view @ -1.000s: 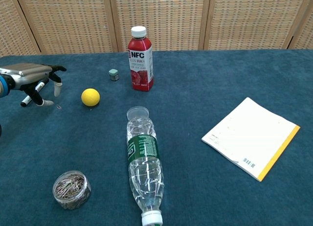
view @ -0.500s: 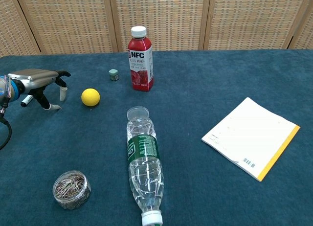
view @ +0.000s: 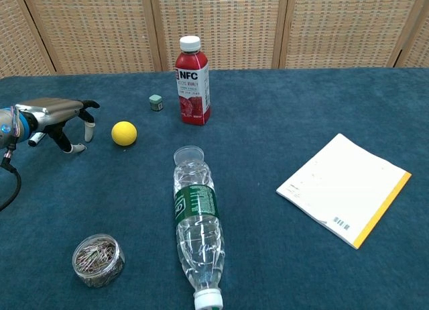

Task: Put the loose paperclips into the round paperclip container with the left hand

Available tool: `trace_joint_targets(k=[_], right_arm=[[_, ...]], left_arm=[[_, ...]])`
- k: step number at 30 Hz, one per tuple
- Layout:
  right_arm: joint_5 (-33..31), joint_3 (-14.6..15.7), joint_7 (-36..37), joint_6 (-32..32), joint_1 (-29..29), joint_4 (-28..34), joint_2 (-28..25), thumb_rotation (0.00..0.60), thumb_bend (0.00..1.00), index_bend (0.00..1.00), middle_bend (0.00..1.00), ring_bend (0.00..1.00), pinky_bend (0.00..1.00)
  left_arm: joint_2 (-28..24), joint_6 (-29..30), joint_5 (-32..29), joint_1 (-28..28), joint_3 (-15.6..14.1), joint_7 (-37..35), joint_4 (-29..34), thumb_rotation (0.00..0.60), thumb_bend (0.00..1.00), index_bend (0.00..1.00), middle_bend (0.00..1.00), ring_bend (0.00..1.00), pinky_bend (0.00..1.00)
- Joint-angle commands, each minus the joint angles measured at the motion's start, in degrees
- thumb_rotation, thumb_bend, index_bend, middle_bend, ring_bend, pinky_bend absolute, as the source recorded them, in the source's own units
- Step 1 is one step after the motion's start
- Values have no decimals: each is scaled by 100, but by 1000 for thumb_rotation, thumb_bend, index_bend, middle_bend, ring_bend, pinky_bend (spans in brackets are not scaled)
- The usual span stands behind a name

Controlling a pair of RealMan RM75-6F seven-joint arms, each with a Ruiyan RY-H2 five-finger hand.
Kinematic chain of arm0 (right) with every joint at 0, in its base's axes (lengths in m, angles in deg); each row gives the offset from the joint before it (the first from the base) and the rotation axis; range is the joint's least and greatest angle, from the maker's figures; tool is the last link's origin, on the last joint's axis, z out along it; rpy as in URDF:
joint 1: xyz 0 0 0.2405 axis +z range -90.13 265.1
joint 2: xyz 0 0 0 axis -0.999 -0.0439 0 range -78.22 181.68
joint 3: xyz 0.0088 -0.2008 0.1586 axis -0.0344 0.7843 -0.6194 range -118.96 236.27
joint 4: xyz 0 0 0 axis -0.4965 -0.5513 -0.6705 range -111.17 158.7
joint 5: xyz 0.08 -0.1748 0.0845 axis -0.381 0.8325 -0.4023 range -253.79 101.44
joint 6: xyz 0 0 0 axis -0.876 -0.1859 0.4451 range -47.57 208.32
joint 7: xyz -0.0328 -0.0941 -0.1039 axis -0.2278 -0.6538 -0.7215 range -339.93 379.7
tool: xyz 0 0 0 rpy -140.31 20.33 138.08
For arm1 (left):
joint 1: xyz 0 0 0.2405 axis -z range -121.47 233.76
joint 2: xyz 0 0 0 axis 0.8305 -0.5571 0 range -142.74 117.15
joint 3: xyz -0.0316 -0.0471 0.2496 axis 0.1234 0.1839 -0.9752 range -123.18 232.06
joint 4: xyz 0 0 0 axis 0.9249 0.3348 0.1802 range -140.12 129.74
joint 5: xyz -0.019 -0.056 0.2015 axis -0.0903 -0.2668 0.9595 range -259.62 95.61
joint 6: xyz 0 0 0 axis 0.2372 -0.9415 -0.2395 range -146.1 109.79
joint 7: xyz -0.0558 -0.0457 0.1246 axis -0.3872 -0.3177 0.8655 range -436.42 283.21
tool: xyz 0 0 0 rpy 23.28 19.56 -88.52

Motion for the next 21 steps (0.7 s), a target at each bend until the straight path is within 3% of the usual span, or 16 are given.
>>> trace_joint_targets(k=[1,11,21], right_arm=[[1,0,5,-3,-1,-2,0,600,0,0,0,0,0],[12,4,10,0,3,5,-1,600,0,0,0,0,0],[25,6,39,-11,0,4,-9,600,0,0,0,0,0]], left_arm=[[15,-42,-12,2,-3,25,-23,600,318,522,0,0,0],[-27,-154,-86,-11,26,125,1,600,319,531,0,0,0],[-45,-196,-133,-34,37,247,59,600,326,655,0,0,0]])
